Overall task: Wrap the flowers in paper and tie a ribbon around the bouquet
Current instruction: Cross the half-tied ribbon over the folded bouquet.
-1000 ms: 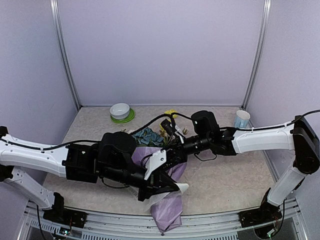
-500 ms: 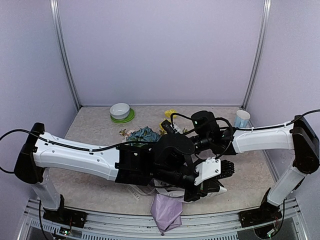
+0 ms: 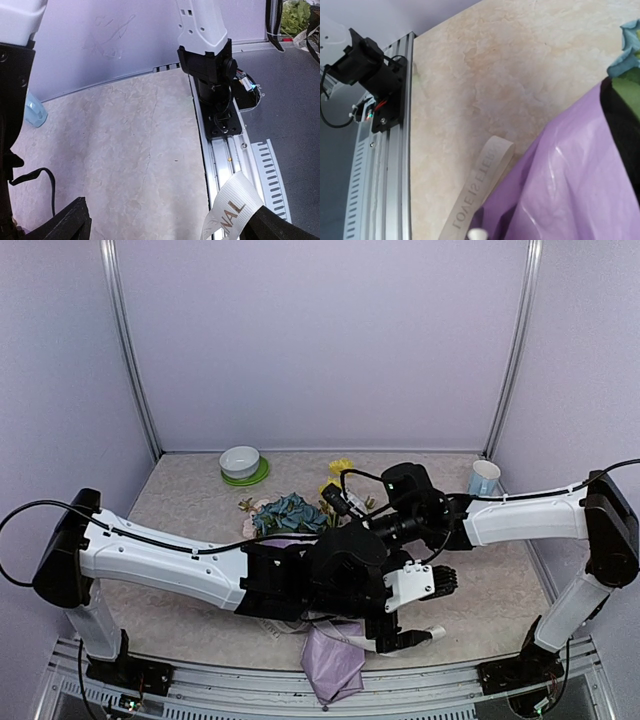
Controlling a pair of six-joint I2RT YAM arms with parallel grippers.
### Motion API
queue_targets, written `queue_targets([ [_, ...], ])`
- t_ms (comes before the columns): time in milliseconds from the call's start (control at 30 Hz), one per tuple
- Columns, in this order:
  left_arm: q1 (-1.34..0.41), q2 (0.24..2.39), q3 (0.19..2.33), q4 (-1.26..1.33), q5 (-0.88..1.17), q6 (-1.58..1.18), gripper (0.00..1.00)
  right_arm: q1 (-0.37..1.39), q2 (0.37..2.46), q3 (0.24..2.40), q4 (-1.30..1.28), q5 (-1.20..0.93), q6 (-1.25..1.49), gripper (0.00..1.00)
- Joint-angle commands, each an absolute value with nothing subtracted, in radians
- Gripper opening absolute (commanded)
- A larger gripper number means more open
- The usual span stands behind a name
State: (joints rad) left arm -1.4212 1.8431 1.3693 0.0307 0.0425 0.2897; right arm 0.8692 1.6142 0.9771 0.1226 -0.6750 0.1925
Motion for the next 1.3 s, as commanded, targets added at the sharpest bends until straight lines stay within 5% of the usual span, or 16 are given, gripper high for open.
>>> queue_targets([
  [0,-1.424,1.834,1.388,0.022,-0.072,0.314,0.99,0.865,1.588,1.001,0.083,-0.651,0.160,0.00],
  [233,-1.426,1.796,1.432,-0.127,0.087,0.352,0.95,0.865,1.579,1.008,0.062,-0.649,0.144,0.00],
  [400,-1.448,1.932,1.581,-0.660,0.078,0.375,0.98,0.864,1.567,1.012,0.031,-0.629,0.134,0.00],
  [500,-1.450,1.951,1.565,-0.740,0.081,0.363,0.99,0.864,1.563,1.002,0.030,-0.621,0.134,0.00],
  [733,-1.469,1.844,1.515,-0.504,0.059,0.384,0.99,0.864,1.570,1.003,0.041,-0.630,0.142,0.00],
  [933,-1.433,1.520,1.206,-0.104,0.082,0.327,0.94,0.869,1.571,1.004,0.046,-0.643,0.143,0.00],
  [1000,-1.363,1.383,1.064,0.035,0.093,0.230,0.82,0.874,1.569,1.002,0.063,-0.653,0.145,0.00],
  [1100,-1.259,1.180,0.843,0.208,0.063,0.033,0.47,0.885,1.555,0.992,0.105,-0.669,0.156,0.00],
  [1133,-1.238,1.126,0.775,0.244,0.023,-0.009,0.42,0.890,1.552,0.985,0.125,-0.674,0.163,0.00],
  [1167,-1.222,1.073,0.712,0.281,-0.008,-0.037,0.42,0.893,1.548,0.979,0.139,-0.677,0.171,0.00],
  [1267,-1.207,1.009,0.563,0.315,-0.129,-0.089,0.64,0.907,1.552,0.979,0.167,-0.675,0.184,0.00],
])
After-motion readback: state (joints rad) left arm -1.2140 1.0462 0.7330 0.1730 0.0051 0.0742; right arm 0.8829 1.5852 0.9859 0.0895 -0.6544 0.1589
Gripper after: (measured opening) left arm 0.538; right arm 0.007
